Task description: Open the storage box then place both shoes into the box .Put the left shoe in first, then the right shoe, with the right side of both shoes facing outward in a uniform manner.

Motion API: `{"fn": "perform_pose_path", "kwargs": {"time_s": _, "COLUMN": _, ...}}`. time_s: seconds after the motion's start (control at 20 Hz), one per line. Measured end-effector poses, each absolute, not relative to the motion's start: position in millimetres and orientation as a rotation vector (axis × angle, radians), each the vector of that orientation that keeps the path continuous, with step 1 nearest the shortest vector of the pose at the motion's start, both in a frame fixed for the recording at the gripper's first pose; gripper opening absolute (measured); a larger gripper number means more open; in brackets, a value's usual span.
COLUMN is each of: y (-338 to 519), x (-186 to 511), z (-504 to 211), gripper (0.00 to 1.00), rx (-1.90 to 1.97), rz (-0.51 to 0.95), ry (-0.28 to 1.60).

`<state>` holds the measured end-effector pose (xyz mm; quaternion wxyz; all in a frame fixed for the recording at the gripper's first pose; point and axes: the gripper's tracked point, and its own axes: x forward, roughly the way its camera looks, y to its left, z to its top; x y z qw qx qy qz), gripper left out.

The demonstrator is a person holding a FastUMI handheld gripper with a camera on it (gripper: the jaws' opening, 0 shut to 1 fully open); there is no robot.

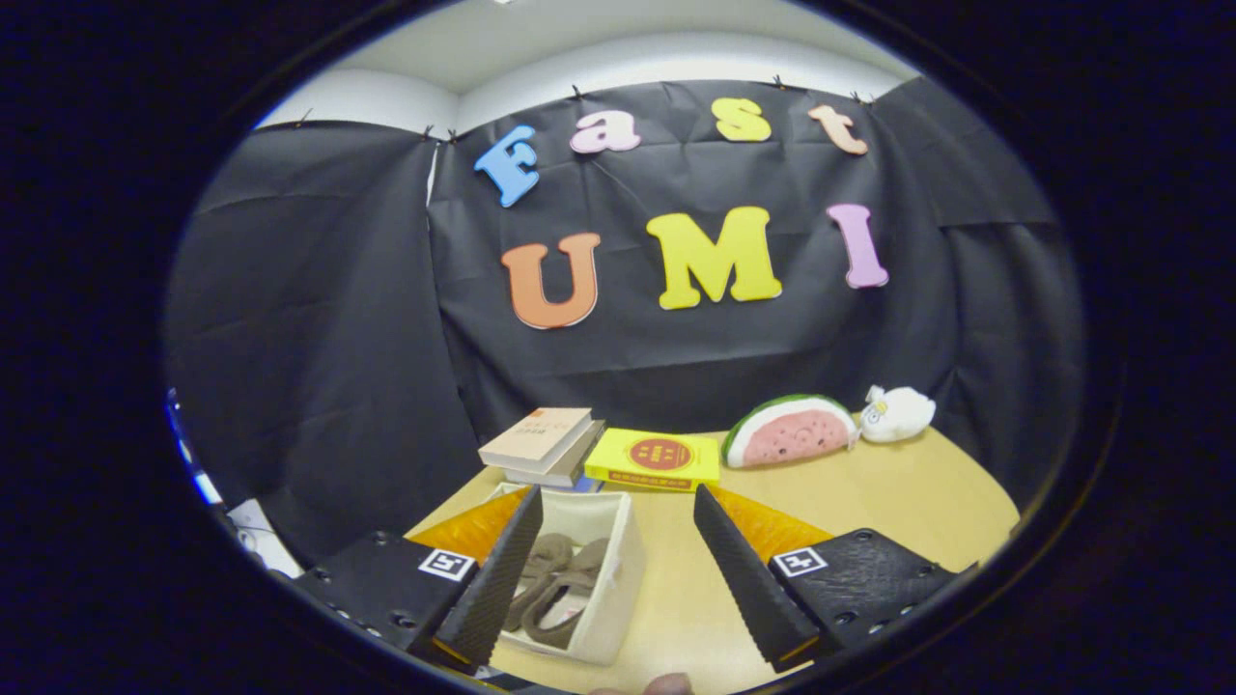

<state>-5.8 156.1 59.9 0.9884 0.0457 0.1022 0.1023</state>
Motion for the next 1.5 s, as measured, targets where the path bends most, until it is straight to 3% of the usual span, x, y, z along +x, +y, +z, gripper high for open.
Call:
{"fn": "perform_pose_path", "kwargs": {"time_s": 0.15, "y": 113.9, "x": -20.4, "z": 77.6, "gripper": 0.96, "rx": 0.047, "rz": 0.151, "ry": 0.084}}
{"fn": "perform_pose_path", "kwargs": {"time_s": 0.5, "y": 71.2, "x": -52.0, "z": 60.8, "gripper": 0.95, "rx": 0.003, "rz": 0.134, "ry": 0.005}}
{"fn": "perform_pose_path", "kwargs": {"time_s": 1.05, "y": 76.4, "x": -54.0, "z": 5.6, "gripper": 0.96, "rx": 0.034, "rz": 0.149, "ry": 0.063}}
{"fn": "perform_pose_path", "kwargs": {"time_s": 1.5, "y": 75.1, "x": -51.7, "z": 9.5, "gripper": 0.95, "rx": 0.055, "rz": 0.135, "ry": 0.047}}
